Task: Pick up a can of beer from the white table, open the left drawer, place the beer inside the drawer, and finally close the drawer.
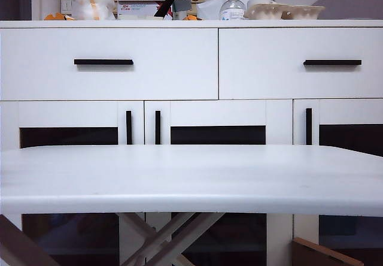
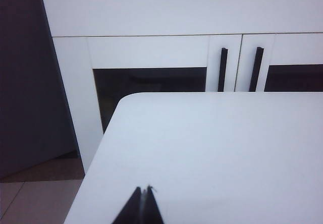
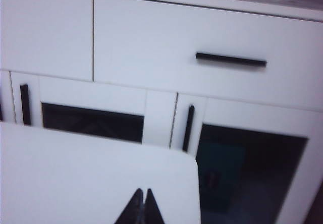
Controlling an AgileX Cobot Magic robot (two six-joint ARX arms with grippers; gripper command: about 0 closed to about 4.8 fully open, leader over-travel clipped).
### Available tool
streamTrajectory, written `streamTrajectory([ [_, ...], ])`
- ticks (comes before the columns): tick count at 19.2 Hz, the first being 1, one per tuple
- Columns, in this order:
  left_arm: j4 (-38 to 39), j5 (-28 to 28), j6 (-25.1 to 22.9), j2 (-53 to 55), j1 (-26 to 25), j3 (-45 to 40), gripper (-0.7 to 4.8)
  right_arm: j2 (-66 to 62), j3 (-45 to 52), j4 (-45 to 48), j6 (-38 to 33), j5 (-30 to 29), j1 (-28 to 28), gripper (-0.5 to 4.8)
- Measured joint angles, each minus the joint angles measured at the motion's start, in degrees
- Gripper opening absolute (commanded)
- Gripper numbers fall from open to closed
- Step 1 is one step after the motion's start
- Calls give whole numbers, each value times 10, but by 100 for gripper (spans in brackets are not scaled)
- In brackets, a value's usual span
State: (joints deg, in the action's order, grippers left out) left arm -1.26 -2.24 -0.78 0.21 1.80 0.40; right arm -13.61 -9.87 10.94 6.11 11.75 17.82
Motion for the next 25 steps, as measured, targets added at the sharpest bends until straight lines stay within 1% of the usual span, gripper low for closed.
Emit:
streamTrajectory([
  [3, 0, 0, 0, 0, 0, 0, -4, 88, 44, -58, 0, 0, -16, -1],
  [5, 0, 0, 0, 0, 0, 0, -4, 130, 60, -66, 0, 0, -37, -1],
  [8, 0, 0, 0, 0, 0, 0, -4, 134, 74, -66, 0, 0, -77, -1],
  [11, 0, 0, 0, 0, 0, 0, -4, 134, 94, -69, -1, -1, -98, -1],
  [13, 0, 0, 0, 0, 0, 0, -4, 134, 94, -93, -2, -5, -99, -1],
  [25, 0, 0, 0, 0, 0, 0, -4, 134, 94, -104, -2, -13, -99, -1],
])
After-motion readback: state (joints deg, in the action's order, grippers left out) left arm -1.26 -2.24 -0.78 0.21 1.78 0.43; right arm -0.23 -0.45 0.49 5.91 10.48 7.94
